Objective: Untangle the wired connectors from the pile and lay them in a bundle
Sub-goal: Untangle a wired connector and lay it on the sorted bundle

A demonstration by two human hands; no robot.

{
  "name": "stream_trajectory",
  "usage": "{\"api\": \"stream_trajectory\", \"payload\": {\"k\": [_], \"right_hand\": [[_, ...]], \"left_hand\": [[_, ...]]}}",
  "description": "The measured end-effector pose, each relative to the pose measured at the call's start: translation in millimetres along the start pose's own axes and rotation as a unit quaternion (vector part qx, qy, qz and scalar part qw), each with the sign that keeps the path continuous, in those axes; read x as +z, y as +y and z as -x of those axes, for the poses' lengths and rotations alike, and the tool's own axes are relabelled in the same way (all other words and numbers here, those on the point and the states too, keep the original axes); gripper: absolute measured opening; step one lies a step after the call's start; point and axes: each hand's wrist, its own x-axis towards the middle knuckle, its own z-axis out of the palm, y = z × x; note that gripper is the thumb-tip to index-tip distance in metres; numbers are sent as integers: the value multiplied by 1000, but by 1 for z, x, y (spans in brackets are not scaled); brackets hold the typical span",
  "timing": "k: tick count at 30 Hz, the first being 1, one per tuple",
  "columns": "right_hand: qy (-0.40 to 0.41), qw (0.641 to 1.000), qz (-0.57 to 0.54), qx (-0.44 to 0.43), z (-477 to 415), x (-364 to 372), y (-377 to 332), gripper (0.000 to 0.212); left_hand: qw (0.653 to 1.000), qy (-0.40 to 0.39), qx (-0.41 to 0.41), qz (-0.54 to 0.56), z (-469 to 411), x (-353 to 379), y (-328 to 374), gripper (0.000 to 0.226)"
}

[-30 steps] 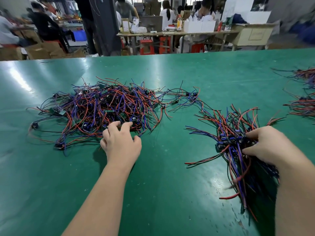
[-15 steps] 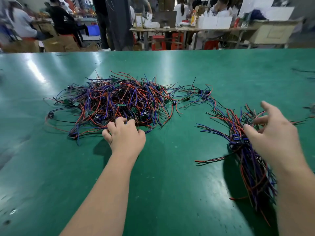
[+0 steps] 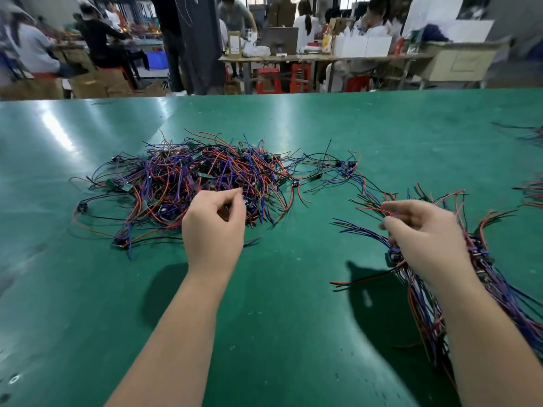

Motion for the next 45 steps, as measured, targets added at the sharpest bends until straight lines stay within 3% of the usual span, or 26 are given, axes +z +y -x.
{"api": "stream_trajectory", "payload": {"k": [3,5,7,10,12,14,16,18,19,21,28,31,33,35,37,40,45], "right_hand": [[-159,960,-195,120,8,13,-9,17],[-251,910,-289,160,14,21,-14,37],[-287,876,-351,165,19,27,-18,42],[-278,877,-364,144,22,28,-19,25],[-268,884,-354,144,21,25,-17,21],[-254,890,-351,145,20,23,-16,19],[-240,892,-358,134,19,22,-16,18],[-244,889,-370,116,19,21,-17,17],[-254,886,-374,107,19,20,-17,18],[-277,880,-374,94,22,19,-20,19],[-369,869,-310,110,31,24,-23,11],[-398,872,-248,137,33,27,-24,9],[-339,893,-243,170,28,29,-21,19],[-271,896,-301,182,21,30,-19,21],[-261,880,-365,154,19,30,-18,23],[-275,892,-343,107,23,32,-18,32],[-196,896,-368,153,19,32,-18,10]], "left_hand": [[989,-27,122,76,18,6,27,17],[970,-100,201,91,34,13,36,18],[942,-189,261,88,50,21,40,16],[908,-283,292,99,66,29,44,7],[904,-312,256,142,70,28,46,6],[916,-324,162,174,67,25,47,10],[926,-322,-19,196,60,25,48,24],[885,-338,-220,231,51,27,46,35],[859,-348,-281,249,47,28,46,34],[830,-338,-325,301,43,30,45,27],[749,-206,-340,530,39,30,43,13],[763,-181,-316,535,40,28,45,5],[800,-179,-274,503,41,28,44,8],[841,-194,-216,457,43,28,44,8],[871,-221,-151,413,46,28,42,8],[892,-261,-90,358,53,28,42,9],[901,-251,-103,337,55,29,44,12]]}}
